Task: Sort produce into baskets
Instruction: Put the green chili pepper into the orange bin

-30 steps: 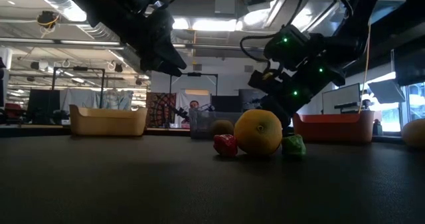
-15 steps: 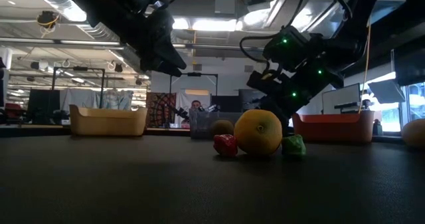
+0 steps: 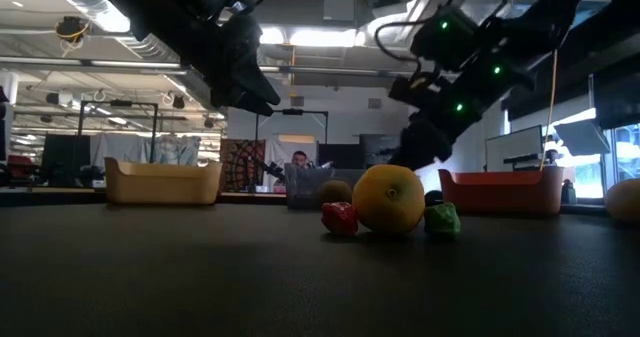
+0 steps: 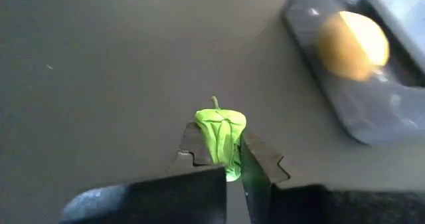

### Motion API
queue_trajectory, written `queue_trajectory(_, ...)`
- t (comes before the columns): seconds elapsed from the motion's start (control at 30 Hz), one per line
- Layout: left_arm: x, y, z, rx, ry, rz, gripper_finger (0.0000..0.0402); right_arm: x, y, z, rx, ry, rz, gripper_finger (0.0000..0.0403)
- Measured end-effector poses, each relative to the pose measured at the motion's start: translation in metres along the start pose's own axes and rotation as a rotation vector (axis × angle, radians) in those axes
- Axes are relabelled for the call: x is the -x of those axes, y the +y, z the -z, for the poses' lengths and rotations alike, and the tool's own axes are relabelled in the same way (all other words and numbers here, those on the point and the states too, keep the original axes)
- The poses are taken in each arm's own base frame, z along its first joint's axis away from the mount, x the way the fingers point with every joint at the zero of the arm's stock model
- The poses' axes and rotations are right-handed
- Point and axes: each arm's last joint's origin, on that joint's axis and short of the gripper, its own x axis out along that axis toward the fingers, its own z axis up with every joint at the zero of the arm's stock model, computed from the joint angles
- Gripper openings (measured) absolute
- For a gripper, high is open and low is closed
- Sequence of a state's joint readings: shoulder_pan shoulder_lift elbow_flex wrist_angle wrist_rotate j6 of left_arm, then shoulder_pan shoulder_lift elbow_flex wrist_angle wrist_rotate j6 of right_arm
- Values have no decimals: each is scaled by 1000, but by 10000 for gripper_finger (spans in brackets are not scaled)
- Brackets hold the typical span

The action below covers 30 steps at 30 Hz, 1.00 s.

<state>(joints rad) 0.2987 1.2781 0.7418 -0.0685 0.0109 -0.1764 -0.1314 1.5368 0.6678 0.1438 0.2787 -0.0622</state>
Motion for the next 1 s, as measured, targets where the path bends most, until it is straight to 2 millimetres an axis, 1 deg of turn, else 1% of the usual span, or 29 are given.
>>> queue_trajectory(0.3, 0, 0, 0, 5, -1, 0, 203, 49, -19, -7, 5, 25, 161, 14)
queue_trajectory(0.47, 0, 0, 0, 6, -1, 0, 203, 69, -35, -7, -16, 39, 235, 14)
queue_trajectory(0.57, 0, 0, 0, 6, -2, 1, 203, 77, -49, -4, -45, 61, 271, 15)
queue_trajectory(0.7, 0, 0, 0, 5, -2, 1, 203, 83, -70, 2, -99, 101, 336, 15)
queue_trajectory(0.87, 0, 0, 0, 5, -2, 1, 203, 84, -97, 10, -184, 137, 408, 15)
queue_trajectory(1.0, 0, 0, 0, 5, -2, 0, 203, 84, -120, 18, -269, 151, 398, 15)
